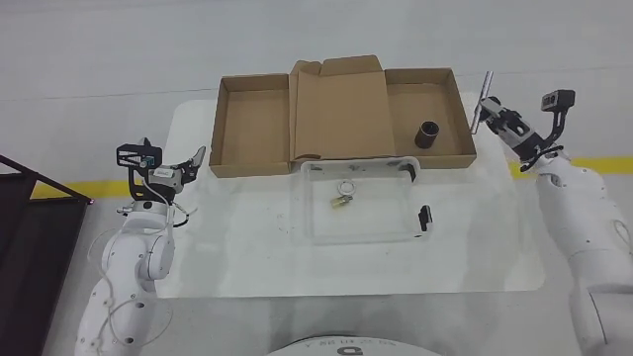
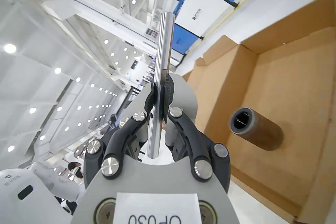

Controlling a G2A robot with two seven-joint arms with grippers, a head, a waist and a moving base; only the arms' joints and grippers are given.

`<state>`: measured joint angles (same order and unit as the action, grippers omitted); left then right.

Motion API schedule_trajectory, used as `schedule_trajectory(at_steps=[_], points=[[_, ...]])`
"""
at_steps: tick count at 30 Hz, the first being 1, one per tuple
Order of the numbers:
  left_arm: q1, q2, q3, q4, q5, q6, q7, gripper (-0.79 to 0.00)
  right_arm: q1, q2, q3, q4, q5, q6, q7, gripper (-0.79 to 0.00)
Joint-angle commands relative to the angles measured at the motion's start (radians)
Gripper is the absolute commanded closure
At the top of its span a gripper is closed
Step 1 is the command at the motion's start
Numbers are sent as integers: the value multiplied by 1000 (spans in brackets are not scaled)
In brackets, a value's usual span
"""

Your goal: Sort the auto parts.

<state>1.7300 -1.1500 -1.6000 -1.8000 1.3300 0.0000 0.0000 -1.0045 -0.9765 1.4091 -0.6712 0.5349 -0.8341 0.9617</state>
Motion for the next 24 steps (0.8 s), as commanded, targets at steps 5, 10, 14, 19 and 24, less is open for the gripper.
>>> schedule_trajectory(at_steps=[5,10,14,19,24], points=[[0,0,0,0,0,0,0,-785,85,-8,-71,109,-245,25,-75,0],[0,0,0,0,0,0,0,-785,132,-14,-122,153,-435,54,-188,0],[0,0,0,0,0,0,0,-785,154,-16,-151,166,-571,84,-300,0],[0,0,0,0,0,0,0,-785,162,-24,-178,161,-643,95,-358,0],[0,0,0,0,0,0,0,-785,166,-31,-195,160,-677,103,-394,0]])
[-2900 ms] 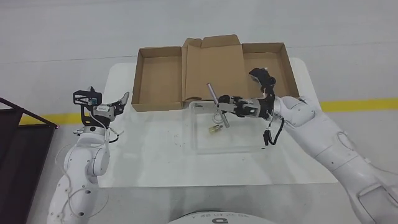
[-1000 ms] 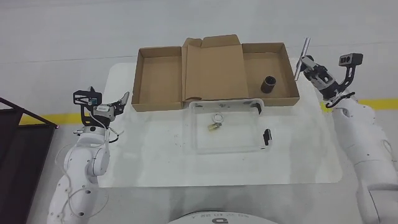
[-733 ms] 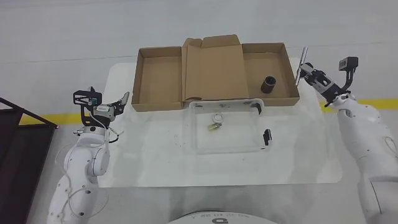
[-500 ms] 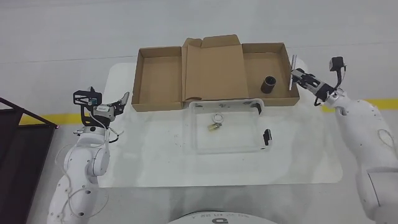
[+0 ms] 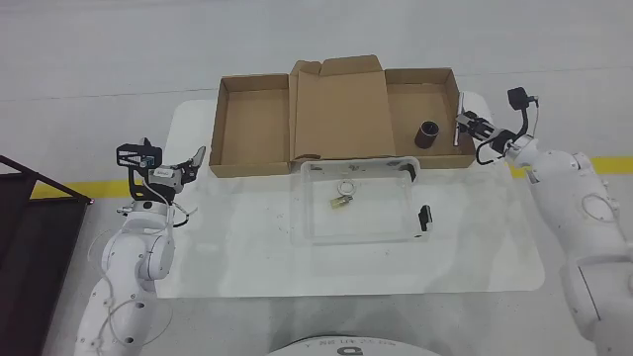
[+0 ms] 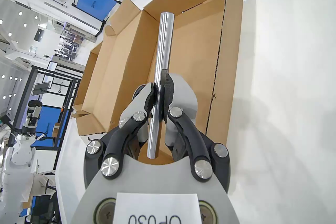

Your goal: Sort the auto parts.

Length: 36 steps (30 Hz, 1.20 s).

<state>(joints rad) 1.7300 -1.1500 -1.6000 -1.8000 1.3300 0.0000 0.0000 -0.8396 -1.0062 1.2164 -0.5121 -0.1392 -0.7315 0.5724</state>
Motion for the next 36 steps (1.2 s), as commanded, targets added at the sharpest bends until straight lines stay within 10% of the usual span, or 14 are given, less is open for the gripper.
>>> schedule_trajectory(at_steps=[1,11,24,36], points=[[0,0,0,0,0,0,0,-785,2,-2,-4,2,-8,1,-9,0],[0,0,0,0,0,0,0,-785,-3,-3,-7,-6,-38,-18,-41,-677],[0,0,0,0,0,0,0,-785,-86,1,40,-122,184,-281,7,-785],[0,0,0,0,0,0,0,-785,-418,66,251,-763,105,-281,43,-785]])
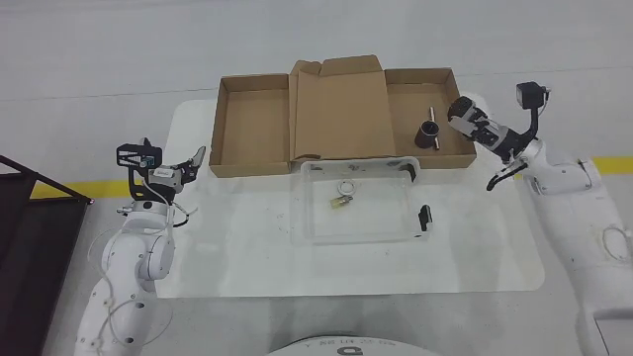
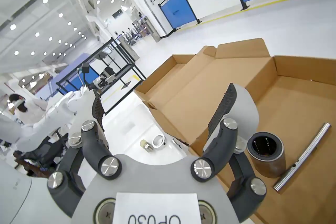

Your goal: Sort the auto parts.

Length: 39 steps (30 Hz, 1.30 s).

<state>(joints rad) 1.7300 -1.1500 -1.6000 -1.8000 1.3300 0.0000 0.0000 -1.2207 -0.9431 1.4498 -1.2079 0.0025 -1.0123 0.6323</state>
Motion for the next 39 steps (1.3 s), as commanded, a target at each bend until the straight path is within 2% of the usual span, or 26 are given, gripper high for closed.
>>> schedule_trajectory(at_steps=[1,5,9,19,21,24,29,30,31,39], points=[[0,0,0,0,0,0,0,-785,-61,5,31,-105,-69,0,-33,-785],[0,0,0,0,0,0,0,-785,-129,14,64,-218,-221,0,-109,-785],[0,0,0,0,0,0,0,-785,-163,22,64,-269,-336,0,-215,-785],[0,0,2,-4,8,-4,1,-785,-164,23,63,-270,-342,0,-224,-785],[11,2,17,-53,103,3,0,-785,-164,23,63,-270,-342,0,-224,-785],[55,-1,46,-166,9,-91,-2,-785,-164,23,63,-270,-342,0,-224,-785],[132,13,103,-336,164,-320,-14,-785,-164,23,63,-270,-342,0,-224,-785],[140,15,115,-353,196,-343,-22,-785,-164,23,63,-270,-342,0,-224,-785],[144,16,122,-363,224,-342,-48,-785,-164,23,63,-270,-342,0,-224,-785],[144,16,122,-363,224,-342,-48,-785,-164,23,63,-270,-342,0,-224,-785]])
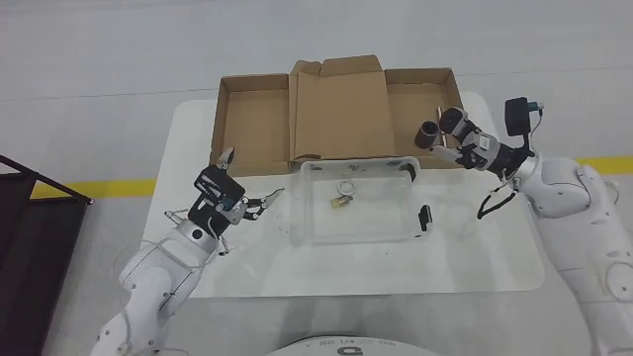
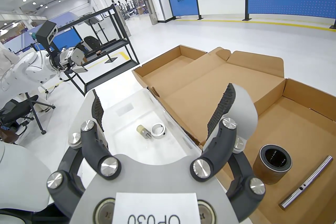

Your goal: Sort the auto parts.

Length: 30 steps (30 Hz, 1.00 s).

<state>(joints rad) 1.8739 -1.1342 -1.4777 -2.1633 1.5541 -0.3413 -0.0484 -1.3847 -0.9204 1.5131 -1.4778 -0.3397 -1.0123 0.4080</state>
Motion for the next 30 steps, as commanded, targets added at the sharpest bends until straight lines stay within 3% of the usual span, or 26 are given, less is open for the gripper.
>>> schedule_trajectory(at_steps=[1,3,7,11,13,16,20,27,30], points=[[0,0,0,0,0,0,0,-785,0,0,0,0,0,0,0,-785],[-5,1,13,-9,10,-27,5,-785,0,0,0,0,0,0,0,-785],[-72,2,130,-22,10,-193,-30,-785,0,0,0,0,0,0,0,-785],[-231,-8,295,39,-27,-366,-204,-785,0,0,0,0,0,0,0,-785],[-307,-19,365,96,-96,-385,-301,-785,0,0,0,0,0,0,0,-785],[-423,-39,448,154,-144,-340,-427,-785,0,0,0,0,0,0,0,-785],[-541,-65,527,215,-215,-277,-490,-785,0,0,0,0,0,0,0,-785],[-672,-98,671,348,-142,-243,-635,-785,0,0,0,0,0,0,0,-785],[-719,-118,720,419,-150,-210,-647,-785,0,0,0,0,0,0,0,-785]])
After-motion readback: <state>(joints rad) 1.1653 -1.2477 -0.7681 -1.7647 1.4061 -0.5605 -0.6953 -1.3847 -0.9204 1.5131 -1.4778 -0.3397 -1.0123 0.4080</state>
